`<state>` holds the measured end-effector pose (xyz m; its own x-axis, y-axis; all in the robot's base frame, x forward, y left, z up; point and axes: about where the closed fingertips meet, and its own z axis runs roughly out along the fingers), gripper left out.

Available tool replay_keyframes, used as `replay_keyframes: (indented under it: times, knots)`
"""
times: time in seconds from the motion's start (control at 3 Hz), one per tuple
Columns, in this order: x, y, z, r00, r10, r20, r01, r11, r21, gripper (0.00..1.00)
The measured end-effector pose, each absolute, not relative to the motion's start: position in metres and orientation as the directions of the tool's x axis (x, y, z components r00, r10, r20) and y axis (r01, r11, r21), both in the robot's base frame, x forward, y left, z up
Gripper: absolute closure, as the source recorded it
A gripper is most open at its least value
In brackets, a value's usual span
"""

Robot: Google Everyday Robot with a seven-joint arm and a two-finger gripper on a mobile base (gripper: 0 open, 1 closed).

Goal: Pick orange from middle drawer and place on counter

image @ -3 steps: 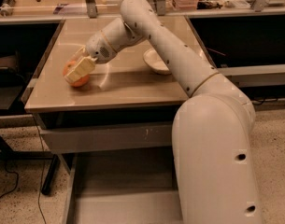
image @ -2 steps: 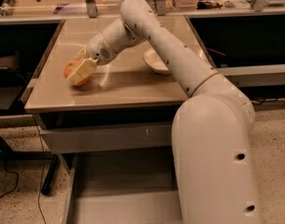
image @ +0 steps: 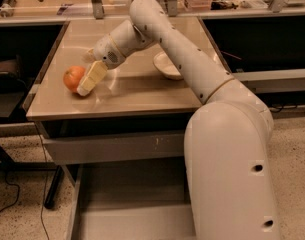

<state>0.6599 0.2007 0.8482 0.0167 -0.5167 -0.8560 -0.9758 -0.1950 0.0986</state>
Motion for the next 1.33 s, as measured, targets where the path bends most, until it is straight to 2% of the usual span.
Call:
replay_keyframes:
  times: [0.33,1.33]
  knots:
    - [0.658,0.181,0.878,0.036,-0.524,-0.851,-0.989,-0.140,0.044,0.00]
    - [0.624,0.022,1.015,-0.046,-0.640,-0.767,-0.966,0.225,-0.130,0.00]
